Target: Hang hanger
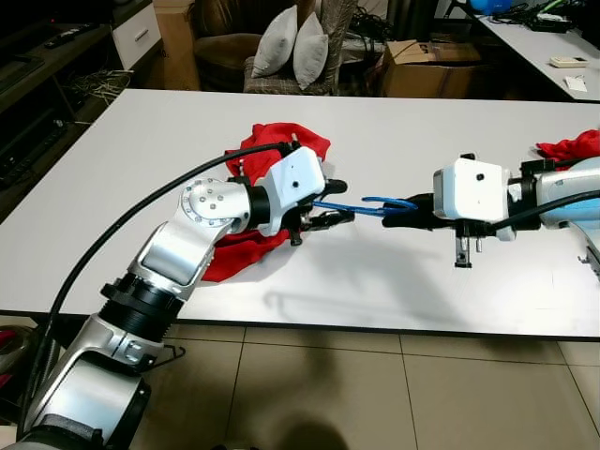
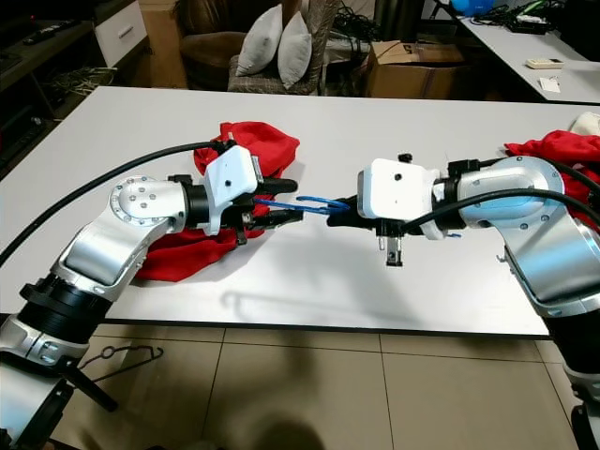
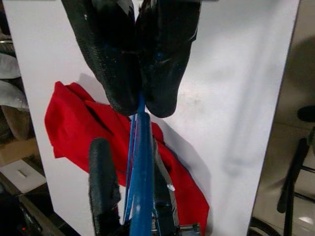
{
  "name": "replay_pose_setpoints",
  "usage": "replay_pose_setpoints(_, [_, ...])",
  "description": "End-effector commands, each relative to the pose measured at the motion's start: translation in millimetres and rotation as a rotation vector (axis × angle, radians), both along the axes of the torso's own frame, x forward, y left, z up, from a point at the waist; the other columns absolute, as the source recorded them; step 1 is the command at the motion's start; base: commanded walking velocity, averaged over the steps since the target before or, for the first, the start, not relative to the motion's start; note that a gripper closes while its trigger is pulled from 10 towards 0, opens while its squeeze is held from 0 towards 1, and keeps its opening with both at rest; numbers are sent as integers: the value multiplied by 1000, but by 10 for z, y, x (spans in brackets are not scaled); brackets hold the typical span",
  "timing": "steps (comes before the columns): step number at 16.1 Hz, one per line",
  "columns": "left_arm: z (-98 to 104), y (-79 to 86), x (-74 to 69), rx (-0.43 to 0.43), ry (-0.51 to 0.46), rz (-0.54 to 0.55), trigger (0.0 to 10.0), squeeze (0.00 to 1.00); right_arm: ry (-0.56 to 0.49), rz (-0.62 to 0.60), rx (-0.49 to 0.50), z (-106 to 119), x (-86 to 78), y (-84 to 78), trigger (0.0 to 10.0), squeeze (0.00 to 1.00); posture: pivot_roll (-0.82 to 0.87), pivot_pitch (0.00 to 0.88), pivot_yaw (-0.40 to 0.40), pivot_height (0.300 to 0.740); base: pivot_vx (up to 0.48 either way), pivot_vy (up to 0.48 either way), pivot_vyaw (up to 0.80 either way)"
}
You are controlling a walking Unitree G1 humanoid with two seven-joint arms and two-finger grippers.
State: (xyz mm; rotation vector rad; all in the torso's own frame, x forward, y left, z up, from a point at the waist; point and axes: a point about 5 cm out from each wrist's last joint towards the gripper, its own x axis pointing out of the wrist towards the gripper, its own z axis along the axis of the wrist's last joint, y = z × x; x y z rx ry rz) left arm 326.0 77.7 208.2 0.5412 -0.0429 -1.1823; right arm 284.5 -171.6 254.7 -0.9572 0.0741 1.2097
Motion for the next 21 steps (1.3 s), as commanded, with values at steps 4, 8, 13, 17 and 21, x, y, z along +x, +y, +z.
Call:
replay_pose_setpoints(4, [92,-10,67,-17,-61,37,0,0,-23,33,6,55,26,66,10000,0,-37,0,29,740,0,0,0])
replay_pose_setpoints(8, [110,-2,110,-22,-100,66,0,0,-29,44,14,75,38,99,10000,0,-40,0,30,740,0,0,0])
replay_pose_setpoints(13, [178,-55,7,-104,-102,-58,0,0,-26,57,7,77,41,94,10000,0,-38,0,21,740,0,0,0])
replay_pose_setpoints(17, [144,39,-48,-26,-58,-140,0,0,-7,49,28,75,22,51,10000,1000,-38,0,19,740,0,0,0])
replay_pose_setpoints(21, [177,161,-34,60,-61,-164,0,0,-57,27,50,82,0,-26,10000,1000,-34,0,16,740,0,0,0])
